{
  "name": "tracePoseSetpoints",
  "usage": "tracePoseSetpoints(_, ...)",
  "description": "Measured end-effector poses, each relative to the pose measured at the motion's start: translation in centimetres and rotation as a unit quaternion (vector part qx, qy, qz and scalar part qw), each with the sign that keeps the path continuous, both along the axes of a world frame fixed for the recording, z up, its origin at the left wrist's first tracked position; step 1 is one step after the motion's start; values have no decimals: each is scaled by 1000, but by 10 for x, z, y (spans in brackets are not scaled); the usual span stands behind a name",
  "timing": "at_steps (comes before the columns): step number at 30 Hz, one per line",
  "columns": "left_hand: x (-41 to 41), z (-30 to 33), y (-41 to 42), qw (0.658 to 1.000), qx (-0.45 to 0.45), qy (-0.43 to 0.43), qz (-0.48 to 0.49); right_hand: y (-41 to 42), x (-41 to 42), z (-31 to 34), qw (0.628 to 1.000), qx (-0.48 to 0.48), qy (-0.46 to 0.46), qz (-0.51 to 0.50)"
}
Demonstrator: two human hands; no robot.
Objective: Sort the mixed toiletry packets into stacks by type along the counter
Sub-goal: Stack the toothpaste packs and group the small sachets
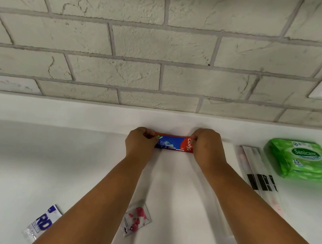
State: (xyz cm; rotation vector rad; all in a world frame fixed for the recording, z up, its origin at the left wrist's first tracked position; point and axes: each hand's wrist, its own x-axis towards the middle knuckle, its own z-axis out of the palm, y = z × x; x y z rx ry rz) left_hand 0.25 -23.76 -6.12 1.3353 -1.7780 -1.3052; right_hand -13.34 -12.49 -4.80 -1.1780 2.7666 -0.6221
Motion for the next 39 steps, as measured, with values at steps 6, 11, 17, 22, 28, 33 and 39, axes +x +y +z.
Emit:
tracePoseSetpoints(6, -2, -3, -2, 1000, -5, -22, 3, -5, 1, -1, 997, 76, -5, -1)
tracePoseSetpoints(11, -5, -3, -3, 999, -7, -34, 6, -6, 4, 0, 997, 74, 36, 14)
tracePoseSetpoints(17, -1, 6, 2, 999, -13, -46, 21, 2, 13, 7, 997, 26, 69, 29)
tracePoseSetpoints(22, 30, 32, 14, 998, -49, -29, 16, 17, 44, 25, 998, -48, 34, 30)
tracePoseSetpoints(28, 102, 58, 45, 997, -74, -12, -19, 48, 120, 39, 987, -130, -73, 52)
tracePoseSetpoints(33, 171, 64, 76, 991, -103, -56, -60, 81, 192, 40, 981, -110, -138, 74)
tracePoseSetpoints(39, 229, 43, 105, 977, -96, -162, -95, 115, 248, 21, 978, -38, -181, 96)
